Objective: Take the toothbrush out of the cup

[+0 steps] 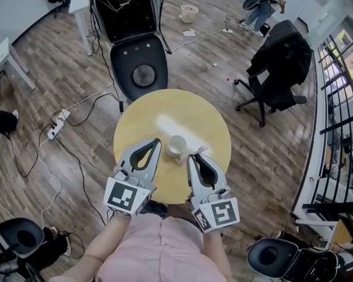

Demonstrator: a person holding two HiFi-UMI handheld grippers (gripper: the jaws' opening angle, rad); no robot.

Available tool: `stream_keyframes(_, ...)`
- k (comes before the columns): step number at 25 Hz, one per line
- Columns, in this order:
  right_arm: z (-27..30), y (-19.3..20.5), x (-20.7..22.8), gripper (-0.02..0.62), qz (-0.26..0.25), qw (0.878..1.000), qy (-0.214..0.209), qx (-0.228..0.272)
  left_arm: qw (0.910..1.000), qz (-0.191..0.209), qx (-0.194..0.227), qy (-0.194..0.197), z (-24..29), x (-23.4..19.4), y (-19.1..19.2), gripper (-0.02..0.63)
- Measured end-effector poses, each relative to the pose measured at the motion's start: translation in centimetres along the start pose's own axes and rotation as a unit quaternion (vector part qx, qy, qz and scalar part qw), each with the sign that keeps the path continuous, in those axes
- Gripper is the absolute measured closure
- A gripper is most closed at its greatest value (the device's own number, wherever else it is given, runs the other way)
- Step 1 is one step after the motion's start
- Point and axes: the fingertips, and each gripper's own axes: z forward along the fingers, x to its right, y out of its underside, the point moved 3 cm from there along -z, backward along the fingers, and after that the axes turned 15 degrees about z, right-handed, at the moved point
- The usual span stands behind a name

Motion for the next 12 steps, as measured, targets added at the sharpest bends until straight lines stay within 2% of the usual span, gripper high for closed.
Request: stream_keyframes(12, 0.79, -0.46, 0.02, 0.545, -0.001, 1.000, 0.001, 0.002, 1.0000, -0.004, 0.001, -0.004, 0.20, -0.76, -0.10, 0.614)
